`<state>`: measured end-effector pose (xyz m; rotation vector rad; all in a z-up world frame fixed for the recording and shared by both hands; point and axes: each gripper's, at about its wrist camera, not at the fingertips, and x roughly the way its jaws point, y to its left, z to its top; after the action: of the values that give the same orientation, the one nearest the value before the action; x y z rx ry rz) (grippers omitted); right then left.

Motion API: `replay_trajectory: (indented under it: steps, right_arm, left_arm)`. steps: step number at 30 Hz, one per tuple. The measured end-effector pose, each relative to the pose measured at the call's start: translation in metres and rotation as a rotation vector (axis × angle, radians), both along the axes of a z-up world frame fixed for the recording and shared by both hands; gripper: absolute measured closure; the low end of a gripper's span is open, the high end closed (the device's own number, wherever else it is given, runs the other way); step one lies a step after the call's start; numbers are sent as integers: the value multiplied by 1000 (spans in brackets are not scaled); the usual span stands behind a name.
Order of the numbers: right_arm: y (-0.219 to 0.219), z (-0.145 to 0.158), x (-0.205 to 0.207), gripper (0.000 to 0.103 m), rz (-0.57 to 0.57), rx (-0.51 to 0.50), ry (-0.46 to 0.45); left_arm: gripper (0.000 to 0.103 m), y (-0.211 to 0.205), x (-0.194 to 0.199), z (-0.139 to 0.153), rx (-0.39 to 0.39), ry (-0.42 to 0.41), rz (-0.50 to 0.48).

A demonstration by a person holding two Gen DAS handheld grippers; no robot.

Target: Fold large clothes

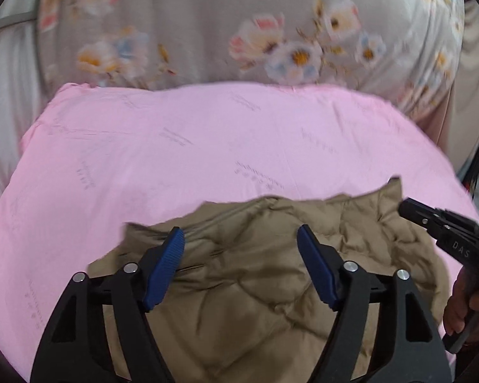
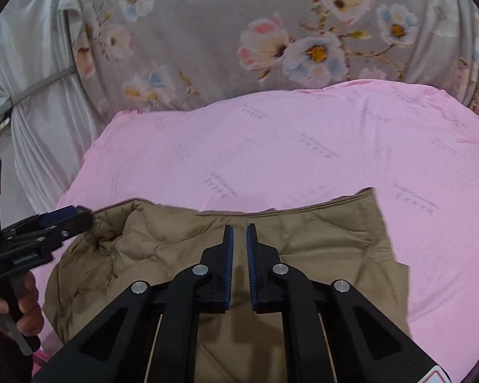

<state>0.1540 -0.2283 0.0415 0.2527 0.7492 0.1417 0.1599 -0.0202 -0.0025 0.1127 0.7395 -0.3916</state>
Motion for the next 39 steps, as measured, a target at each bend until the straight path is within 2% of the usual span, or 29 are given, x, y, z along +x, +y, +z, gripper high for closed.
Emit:
replay_trajectory:
  steps: [2, 4, 8, 11, 14, 20, 33, 38, 39]
  right_arm:
    - [9, -12, 17, 97, 23, -76, 43]
    - [2, -26, 31, 97, -1, -134, 88]
    - [-56, -44, 41, 97, -138, -150, 141]
    - [-96, -62, 40, 98, -224, -90, 179]
    - [-108, -83, 39, 101, -243, -2, 191]
    - [-92, -85, 36, 101, -262, -58, 159]
    - [-93, -89, 39, 101, -272, -46, 143]
    - [-94, -80, 37, 100, -300, -46, 162]
    - [-94, -72, 34, 97, -309, -32, 159]
  left_arm:
    - [40, -12, 20, -19, 38, 45, 13]
    - [41, -7, 36, -27, 59, 45, 51]
    - [41, 31, 61, -38, 54, 46, 152]
    - [39, 58, 75, -55, 63, 58, 232]
    - [36, 73, 85, -78, -18, 126, 248]
    - [30, 73, 82, -89, -24, 105, 280]
    - [24, 68, 88, -97, 10, 100, 297]
    - [23, 68, 87, -91, 29, 101, 321]
    - [24, 67, 83, -82, 56, 93, 351]
